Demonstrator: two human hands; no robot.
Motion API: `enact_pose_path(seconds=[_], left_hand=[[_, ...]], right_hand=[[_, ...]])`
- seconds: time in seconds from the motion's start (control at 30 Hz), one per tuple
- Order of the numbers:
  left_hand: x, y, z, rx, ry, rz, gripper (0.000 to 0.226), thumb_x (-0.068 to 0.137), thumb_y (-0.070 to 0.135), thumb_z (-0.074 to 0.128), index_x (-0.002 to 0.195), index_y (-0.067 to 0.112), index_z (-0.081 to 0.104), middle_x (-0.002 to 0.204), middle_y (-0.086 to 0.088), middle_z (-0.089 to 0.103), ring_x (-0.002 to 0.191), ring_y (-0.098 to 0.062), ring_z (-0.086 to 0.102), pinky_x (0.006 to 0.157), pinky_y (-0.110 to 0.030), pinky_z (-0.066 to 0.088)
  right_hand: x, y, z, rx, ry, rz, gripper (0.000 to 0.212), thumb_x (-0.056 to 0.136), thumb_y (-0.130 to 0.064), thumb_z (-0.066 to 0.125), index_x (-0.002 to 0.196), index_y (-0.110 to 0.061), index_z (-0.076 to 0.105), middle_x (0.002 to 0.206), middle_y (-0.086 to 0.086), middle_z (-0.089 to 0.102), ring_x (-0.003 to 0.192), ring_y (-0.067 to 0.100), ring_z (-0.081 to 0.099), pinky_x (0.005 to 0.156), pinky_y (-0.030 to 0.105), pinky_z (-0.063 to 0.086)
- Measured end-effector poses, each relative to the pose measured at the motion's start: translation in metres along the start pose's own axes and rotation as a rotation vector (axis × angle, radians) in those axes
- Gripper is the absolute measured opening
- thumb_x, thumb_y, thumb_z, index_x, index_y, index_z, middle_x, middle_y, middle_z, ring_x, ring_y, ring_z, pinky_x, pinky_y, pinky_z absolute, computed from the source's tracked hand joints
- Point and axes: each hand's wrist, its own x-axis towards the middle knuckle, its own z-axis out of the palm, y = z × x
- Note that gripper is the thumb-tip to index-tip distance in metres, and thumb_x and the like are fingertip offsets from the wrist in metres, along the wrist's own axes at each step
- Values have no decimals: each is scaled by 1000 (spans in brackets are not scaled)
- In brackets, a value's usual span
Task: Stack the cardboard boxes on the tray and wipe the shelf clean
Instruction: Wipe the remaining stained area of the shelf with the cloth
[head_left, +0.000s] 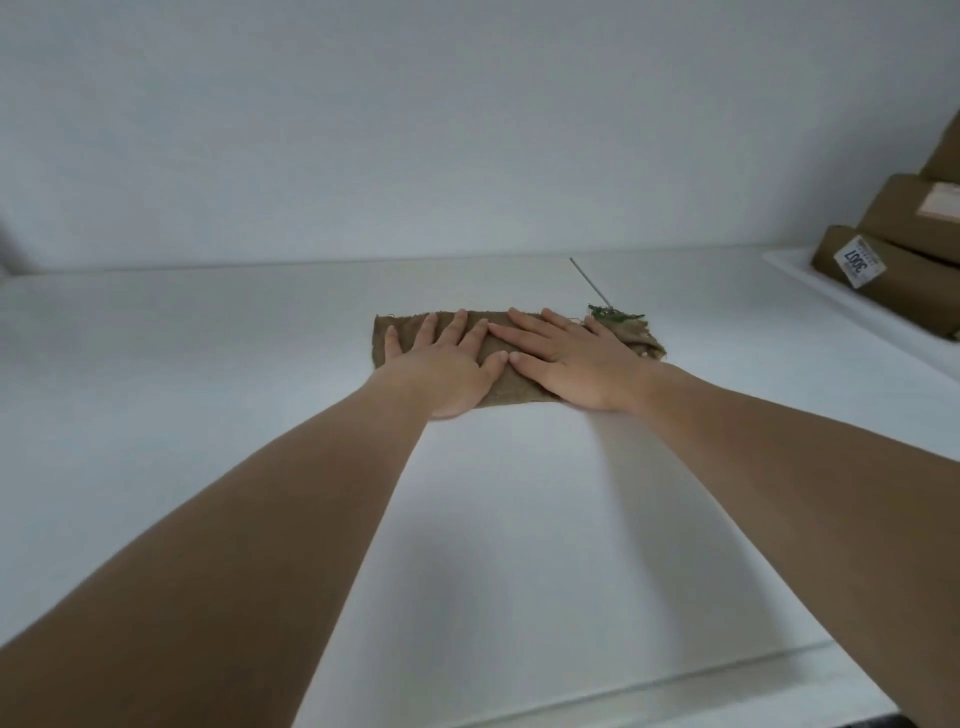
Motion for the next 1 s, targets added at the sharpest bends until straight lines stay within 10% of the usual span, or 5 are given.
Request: enact_pose_path(seconds=[1.0], left_hand=[[-214, 10, 27, -7, -58, 102, 62, 97, 57, 6, 151, 31, -9, 157, 9, -20, 145, -19, -18, 114, -55, -11]], right_hand=[[-201, -107, 23, 10, -45, 65, 49, 98, -58, 15, 143, -61, -4, 158, -26, -10, 148, 7, -12, 119, 47, -7]])
